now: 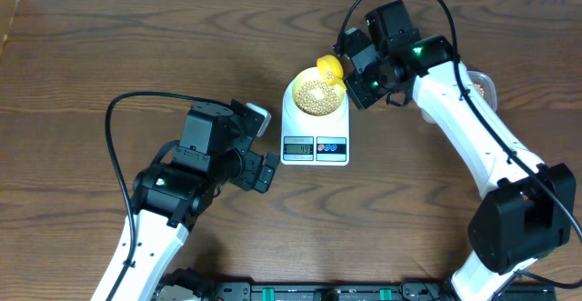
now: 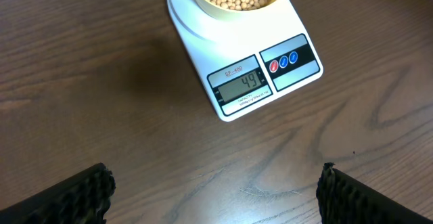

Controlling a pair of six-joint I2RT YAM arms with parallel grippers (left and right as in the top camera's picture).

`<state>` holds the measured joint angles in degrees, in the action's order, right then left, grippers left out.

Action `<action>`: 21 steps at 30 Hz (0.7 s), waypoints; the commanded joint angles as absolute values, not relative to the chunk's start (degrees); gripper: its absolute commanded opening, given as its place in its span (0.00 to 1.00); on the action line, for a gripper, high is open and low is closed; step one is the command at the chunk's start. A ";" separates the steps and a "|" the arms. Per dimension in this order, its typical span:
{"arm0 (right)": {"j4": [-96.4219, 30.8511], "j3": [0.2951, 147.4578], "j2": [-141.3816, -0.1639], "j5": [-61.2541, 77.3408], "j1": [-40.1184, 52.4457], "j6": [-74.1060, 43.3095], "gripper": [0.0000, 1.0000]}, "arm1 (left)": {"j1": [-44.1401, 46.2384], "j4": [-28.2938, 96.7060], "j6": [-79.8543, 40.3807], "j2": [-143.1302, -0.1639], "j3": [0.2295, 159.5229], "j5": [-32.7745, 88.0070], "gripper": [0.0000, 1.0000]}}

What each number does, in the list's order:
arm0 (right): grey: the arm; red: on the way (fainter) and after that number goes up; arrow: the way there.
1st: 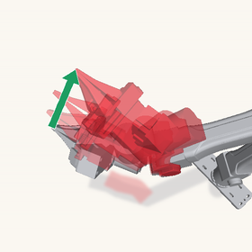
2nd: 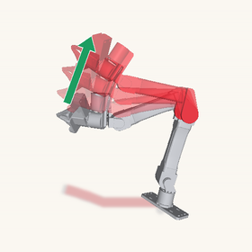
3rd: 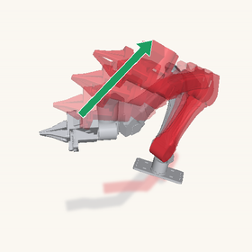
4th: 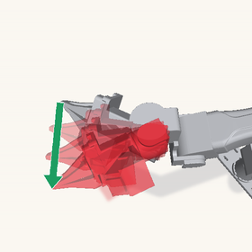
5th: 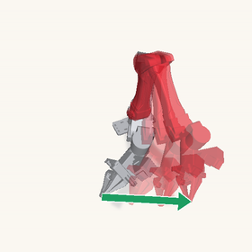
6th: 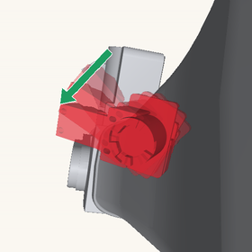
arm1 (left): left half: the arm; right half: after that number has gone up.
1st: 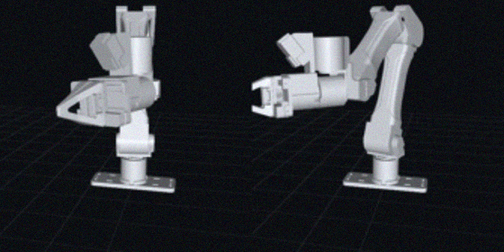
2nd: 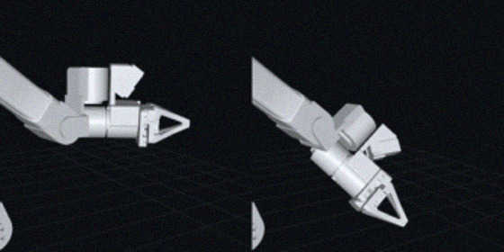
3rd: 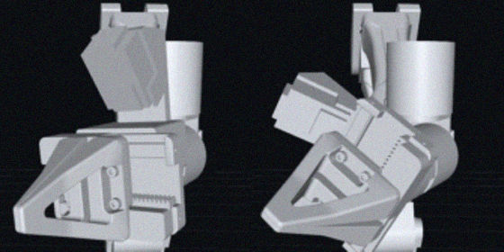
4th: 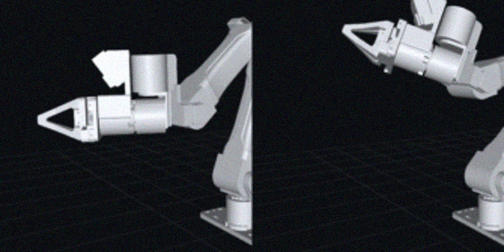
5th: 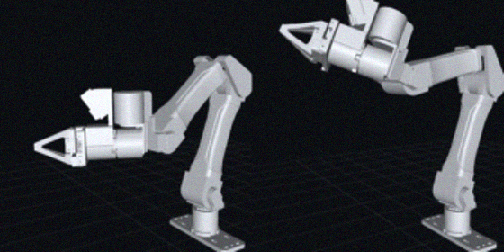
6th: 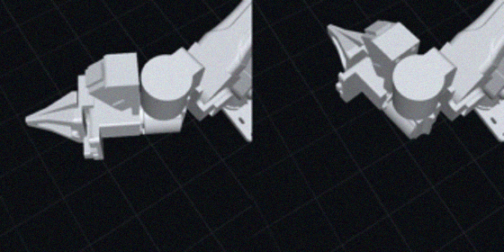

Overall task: Scoop item into bowl and weigh 50g on scale
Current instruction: 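Hold the tipped scoop above the bowl on the scale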

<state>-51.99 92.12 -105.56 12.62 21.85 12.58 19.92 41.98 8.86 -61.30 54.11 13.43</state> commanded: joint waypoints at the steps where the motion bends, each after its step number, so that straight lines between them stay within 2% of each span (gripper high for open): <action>1: -51.88 92.62 -103.88 9.54 22.87 13.37 0.01 | 19.68 41.98 8.99 -61.36 54.24 13.89 0.98; 21: -51.09 92.62 -103.81 11.73 24.73 14.22 0.01 | 19.68 41.98 8.99 -61.36 54.24 13.89 0.98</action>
